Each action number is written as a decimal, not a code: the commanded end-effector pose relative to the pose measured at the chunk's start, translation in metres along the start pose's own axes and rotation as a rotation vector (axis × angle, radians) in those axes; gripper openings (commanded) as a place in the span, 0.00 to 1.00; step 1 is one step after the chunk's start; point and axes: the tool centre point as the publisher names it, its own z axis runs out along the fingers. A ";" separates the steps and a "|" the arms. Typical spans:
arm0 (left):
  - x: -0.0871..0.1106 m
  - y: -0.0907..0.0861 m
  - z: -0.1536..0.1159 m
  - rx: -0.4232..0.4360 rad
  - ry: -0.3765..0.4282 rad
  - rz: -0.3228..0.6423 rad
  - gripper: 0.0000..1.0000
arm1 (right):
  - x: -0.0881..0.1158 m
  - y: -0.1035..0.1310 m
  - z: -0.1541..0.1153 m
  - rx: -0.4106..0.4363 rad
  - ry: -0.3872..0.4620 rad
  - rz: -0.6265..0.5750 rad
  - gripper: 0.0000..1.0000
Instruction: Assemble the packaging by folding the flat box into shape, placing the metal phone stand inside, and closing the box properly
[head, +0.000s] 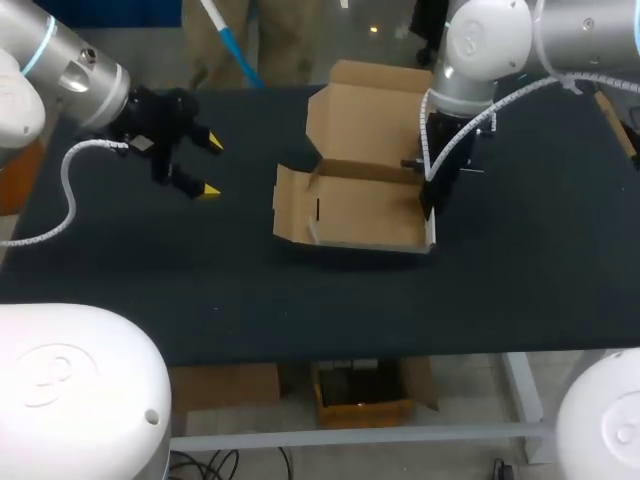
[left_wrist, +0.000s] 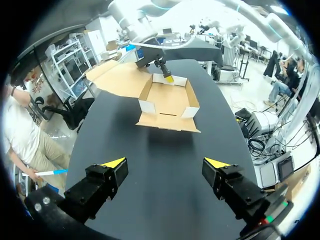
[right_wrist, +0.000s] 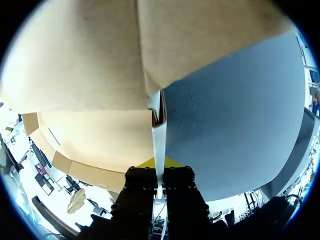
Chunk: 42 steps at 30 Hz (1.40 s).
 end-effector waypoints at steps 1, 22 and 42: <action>0.000 -0.001 -0.001 -0.004 0.003 0.000 1.00 | 0.007 0.004 0.004 0.026 -0.001 -0.019 0.00; -0.005 0.002 0.005 -0.039 0.035 0.013 1.00 | 0.010 -0.007 0.028 0.163 -0.069 0.009 0.00; -0.005 0.002 0.005 -0.039 0.035 0.013 1.00 | 0.018 -0.022 0.045 0.182 -0.143 0.062 0.00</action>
